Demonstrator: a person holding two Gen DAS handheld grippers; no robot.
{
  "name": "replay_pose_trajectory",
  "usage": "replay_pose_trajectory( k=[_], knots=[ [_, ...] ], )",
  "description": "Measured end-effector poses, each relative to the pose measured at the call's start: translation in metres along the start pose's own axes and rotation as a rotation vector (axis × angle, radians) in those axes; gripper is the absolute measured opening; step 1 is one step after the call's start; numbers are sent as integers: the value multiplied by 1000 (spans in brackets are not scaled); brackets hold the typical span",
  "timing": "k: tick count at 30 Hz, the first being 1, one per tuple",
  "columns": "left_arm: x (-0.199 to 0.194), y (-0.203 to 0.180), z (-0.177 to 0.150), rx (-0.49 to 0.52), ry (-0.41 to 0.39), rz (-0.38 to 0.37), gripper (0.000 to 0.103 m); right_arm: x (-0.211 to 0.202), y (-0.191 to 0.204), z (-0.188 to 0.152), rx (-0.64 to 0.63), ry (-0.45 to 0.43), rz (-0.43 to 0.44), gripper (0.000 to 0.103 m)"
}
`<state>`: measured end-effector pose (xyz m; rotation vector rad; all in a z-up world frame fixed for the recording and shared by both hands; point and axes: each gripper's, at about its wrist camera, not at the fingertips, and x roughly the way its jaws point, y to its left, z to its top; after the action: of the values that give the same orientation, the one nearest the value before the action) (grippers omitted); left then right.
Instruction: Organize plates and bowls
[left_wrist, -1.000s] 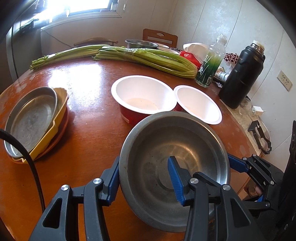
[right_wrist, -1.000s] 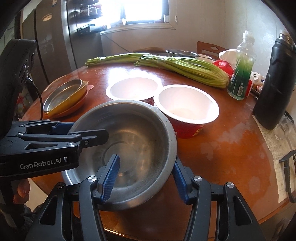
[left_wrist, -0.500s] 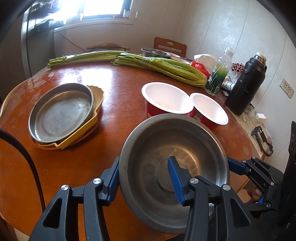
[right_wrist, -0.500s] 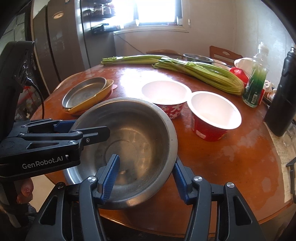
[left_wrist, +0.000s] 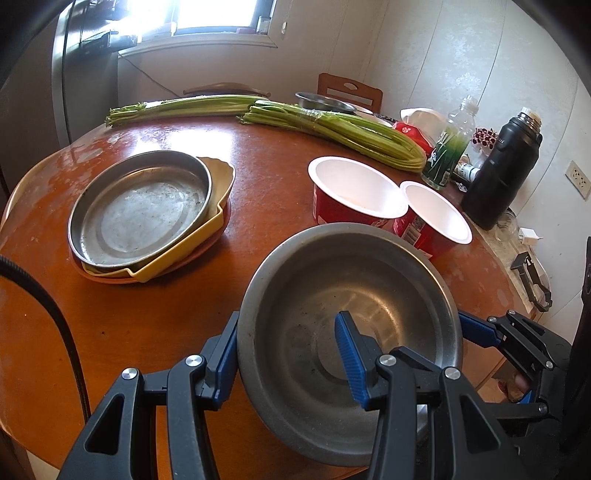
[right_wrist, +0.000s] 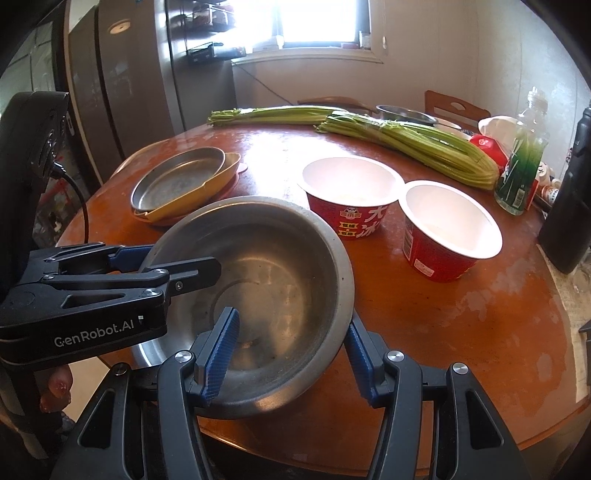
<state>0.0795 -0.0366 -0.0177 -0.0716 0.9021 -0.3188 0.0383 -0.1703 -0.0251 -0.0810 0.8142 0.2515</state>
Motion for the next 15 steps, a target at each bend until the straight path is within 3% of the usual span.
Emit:
replay_pose_trajectory(
  k=[15],
  knots=[
    [10, 3, 3, 15, -11, 36, 49, 13, -1, 2, 8, 18, 8, 60]
  ],
)
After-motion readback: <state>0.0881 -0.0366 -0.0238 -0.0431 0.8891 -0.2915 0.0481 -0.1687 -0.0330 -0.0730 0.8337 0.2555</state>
